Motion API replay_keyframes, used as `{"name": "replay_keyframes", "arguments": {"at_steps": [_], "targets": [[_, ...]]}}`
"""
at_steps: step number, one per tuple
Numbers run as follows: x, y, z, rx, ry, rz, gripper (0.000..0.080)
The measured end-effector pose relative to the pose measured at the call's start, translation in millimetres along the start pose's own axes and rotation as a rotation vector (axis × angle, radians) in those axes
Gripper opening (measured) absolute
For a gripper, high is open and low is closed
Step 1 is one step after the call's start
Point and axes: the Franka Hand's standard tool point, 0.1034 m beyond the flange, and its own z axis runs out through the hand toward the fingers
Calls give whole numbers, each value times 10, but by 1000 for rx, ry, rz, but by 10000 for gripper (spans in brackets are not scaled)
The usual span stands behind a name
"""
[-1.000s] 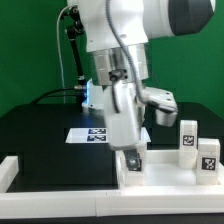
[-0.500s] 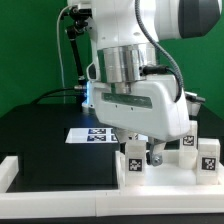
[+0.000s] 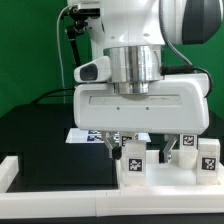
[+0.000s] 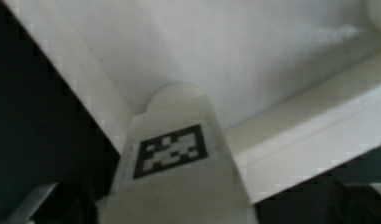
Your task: Assemble square table
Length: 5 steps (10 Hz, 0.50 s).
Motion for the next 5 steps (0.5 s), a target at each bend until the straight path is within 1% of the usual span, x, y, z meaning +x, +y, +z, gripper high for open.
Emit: {"name": "replay_keyframes", "arguments": {"at_steps": [1,2,3,4,5], "targets": [[3,14,5,-1,0,3,626],[2,15,8,-2,-1,21,626],[1,16,10,-1,-1,35,407],[6,45,13,-5,-1,105,407],[6,50,16,-5,-1,163,288]]}}
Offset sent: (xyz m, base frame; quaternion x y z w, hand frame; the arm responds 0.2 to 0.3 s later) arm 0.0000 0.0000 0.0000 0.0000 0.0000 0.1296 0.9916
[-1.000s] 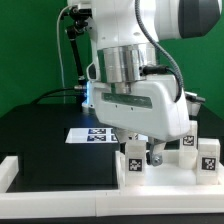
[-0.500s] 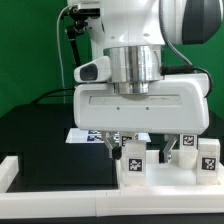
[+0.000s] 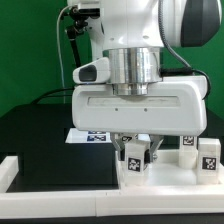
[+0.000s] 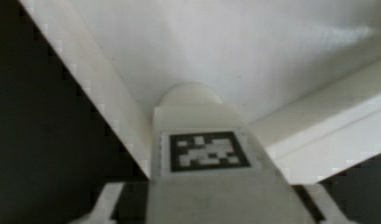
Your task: Assemble square table
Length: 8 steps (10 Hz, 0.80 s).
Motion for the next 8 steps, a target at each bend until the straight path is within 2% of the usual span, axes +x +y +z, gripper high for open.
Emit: {"name": "replay_keyframes", "arguments": {"at_steps": [4,8], "targets": [[20,21,1,-4,-7,344,288],[8,31,3,6,-82,889,289]]}}
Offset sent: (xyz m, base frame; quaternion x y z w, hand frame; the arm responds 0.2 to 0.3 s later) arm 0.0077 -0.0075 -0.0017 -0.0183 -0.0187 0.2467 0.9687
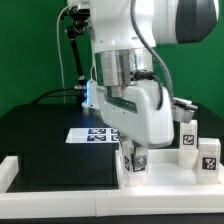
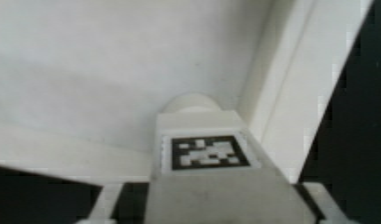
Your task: Assemble square table
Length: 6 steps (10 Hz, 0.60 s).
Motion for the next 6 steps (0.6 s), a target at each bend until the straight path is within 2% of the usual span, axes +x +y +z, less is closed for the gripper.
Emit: {"name": "replay_keyframes", "arguments": {"at_steps": [2,6], "targets": [[24,-10,-1,5,-42,335,289],[17,9,12,4,-37,480,289]]}}
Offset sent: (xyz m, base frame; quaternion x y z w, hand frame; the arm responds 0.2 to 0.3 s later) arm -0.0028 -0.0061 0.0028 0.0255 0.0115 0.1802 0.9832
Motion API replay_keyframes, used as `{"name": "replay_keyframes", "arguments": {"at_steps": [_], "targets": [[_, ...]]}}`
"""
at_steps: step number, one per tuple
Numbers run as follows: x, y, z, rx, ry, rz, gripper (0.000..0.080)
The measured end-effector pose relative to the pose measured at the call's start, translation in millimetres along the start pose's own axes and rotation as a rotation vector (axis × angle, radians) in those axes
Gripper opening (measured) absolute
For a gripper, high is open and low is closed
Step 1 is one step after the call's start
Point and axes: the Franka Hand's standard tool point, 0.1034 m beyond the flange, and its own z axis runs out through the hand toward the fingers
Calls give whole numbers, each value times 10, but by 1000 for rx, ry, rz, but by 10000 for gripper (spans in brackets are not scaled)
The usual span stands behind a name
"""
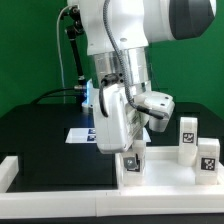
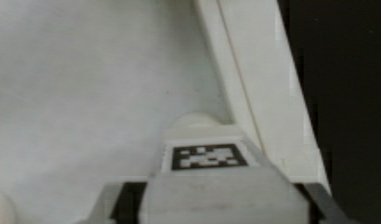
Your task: Assemble square table
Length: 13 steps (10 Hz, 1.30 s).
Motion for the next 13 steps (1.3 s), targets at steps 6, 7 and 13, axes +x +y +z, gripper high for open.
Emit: {"name": "replay_keyframes", "arguments": {"at_steps": [6,7,13], "targets": [[-202,69,-381,27,-37,-25,645],[-255,47,-593,35,-60,-31,648],[-234,32,-615,40,-60,-30,649]]}}
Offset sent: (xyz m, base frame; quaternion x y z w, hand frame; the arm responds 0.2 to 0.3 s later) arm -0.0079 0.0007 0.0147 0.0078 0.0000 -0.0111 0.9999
